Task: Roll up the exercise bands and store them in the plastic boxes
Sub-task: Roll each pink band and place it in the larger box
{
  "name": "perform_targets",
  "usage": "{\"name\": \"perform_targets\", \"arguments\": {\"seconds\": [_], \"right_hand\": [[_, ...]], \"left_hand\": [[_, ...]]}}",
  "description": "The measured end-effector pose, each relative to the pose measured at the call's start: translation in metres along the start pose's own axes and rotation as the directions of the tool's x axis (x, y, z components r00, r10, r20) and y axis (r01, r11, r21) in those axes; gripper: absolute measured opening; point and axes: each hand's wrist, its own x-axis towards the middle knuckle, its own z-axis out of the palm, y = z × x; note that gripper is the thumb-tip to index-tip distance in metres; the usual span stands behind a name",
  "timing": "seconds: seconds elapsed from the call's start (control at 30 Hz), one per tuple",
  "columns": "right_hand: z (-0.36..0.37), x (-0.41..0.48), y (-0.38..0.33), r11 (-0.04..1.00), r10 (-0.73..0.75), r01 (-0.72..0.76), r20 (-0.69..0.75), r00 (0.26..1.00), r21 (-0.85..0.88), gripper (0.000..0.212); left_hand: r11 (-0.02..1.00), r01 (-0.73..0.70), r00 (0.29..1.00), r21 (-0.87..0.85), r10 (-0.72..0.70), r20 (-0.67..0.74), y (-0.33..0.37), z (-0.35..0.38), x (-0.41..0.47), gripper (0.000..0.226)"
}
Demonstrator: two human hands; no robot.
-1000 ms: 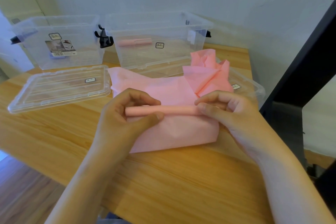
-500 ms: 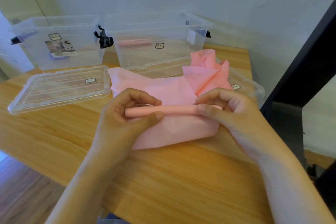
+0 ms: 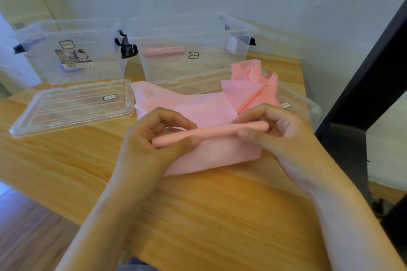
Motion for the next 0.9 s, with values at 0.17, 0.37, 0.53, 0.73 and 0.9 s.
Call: {"name": "perform_targets", "arguments": {"seconds": [0.17, 0.37, 0.53, 0.73, 0.9], "right_hand": [[0.0016, 0.0013, 0.0006, 1.0, 0.022, -0.023, -0.043, 0.999, -0.017, 0.02], [0.0009, -0.0004, -0.0023, 0.999, -0.025, 0.027, -0.037, 0.999, 0.031, 0.016], [0.0001, -0.0005, -0.0025, 0.999, -0.036, 0.036, -0.008, 0.999, 0.028, 0.022], [0.0047, -0.0006, -0.0027, 1.0, 0.015, -0.014, 0.029, 0.999, -0.024, 0.02], [0.0032, 0.0001, -0.0024, 1.0, -0.021, 0.021, 0.007, 1.0, -0.012, 0.016]], "left_hand": [[0.999, -0.008, 1.0, 0.034, 0.008, -0.018, 0.001, -0.0019, -0.0005, 0.029], [0.999, 0.041, 0.999, 0.029, -0.041, 0.013, -0.0026, -0.0019, 0.001, 0.015], [0.999, 0.041, 0.999, 0.021, -0.041, 0.017, -0.0019, -0.0028, 0.0009, 0.015], [1.0, 0.009, 0.999, -0.017, -0.008, 0.05, 0.0005, -0.0037, -0.0008, 0.02], [0.999, 0.038, 0.995, 0.026, -0.04, 0.088, -0.0007, -0.006, 0.0007, 0.021]]}}
